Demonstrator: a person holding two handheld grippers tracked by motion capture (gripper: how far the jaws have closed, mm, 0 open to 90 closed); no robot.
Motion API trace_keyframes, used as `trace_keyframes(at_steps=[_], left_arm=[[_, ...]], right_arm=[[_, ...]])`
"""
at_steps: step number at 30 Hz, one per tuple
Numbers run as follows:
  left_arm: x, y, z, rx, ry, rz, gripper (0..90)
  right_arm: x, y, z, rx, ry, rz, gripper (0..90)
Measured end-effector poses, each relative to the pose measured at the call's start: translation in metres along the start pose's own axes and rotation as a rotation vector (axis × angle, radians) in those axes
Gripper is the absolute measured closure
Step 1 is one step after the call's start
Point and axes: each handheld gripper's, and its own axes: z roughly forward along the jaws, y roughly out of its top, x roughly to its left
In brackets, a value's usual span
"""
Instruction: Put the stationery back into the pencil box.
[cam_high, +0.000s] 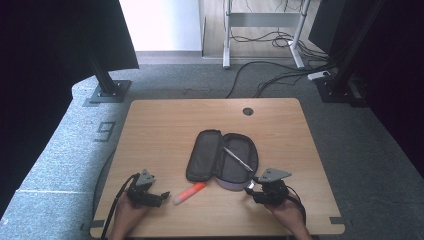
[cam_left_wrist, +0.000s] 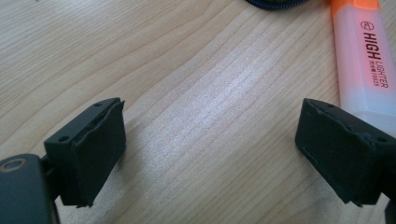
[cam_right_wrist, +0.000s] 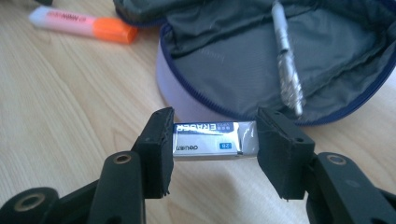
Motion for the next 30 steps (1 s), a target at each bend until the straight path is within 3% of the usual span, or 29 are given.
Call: trace_keyframes(at_steps=[14,30], left_arm=[[0.000,0.000,0.000,0.001,-0.001,-0.001,8.7],[0.000,0.000,0.000,0.001,0.000,0.000,8.7]], right_arm=[[-0.008,0.028,0.003,-0.026,-0.006,-0.003,47.5],[-0.010,0.055,0.041,0.006,0.006,-0.035,47.4]])
